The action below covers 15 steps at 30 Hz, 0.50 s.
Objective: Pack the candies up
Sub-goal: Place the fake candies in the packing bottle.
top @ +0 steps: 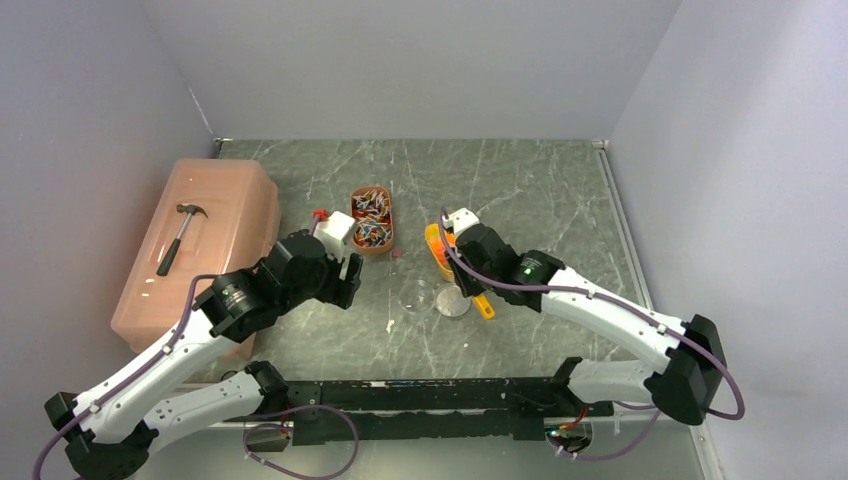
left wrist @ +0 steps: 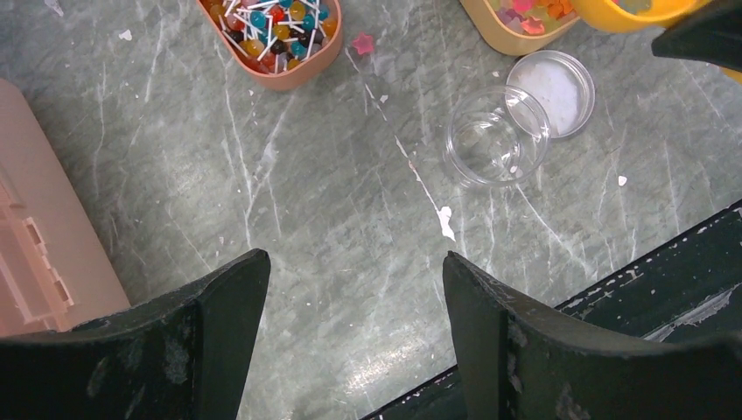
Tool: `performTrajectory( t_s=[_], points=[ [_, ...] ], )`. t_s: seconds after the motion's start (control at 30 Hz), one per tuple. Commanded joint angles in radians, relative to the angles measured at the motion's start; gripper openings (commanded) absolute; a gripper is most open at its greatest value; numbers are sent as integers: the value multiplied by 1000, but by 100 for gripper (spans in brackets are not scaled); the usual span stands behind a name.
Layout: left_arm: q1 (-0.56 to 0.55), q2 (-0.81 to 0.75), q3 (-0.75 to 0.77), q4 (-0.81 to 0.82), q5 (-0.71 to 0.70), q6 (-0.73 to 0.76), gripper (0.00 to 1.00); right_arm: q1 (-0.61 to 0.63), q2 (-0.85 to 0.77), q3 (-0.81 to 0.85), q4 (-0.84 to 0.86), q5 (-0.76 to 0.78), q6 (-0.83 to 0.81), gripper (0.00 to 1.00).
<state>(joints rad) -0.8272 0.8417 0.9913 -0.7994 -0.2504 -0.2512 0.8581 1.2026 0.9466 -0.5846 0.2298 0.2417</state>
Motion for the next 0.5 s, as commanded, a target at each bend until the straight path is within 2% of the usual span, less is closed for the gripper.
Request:
performTrajectory(
  t_s=[0.0, 0.17, 0.47],
  points=[
    [-1, -21, 1, -2, -25, -8, 77, 41, -75, 11, -20, -1, -55, 0],
    [0, -45, 0, 0, -36, -12, 77, 66, -105, 26, -89, -88, -101, 0],
    [-1, -84, 0, 0, -52, -17, 77, 121, -38, 104, -290, -186, -139, 0]
  ],
)
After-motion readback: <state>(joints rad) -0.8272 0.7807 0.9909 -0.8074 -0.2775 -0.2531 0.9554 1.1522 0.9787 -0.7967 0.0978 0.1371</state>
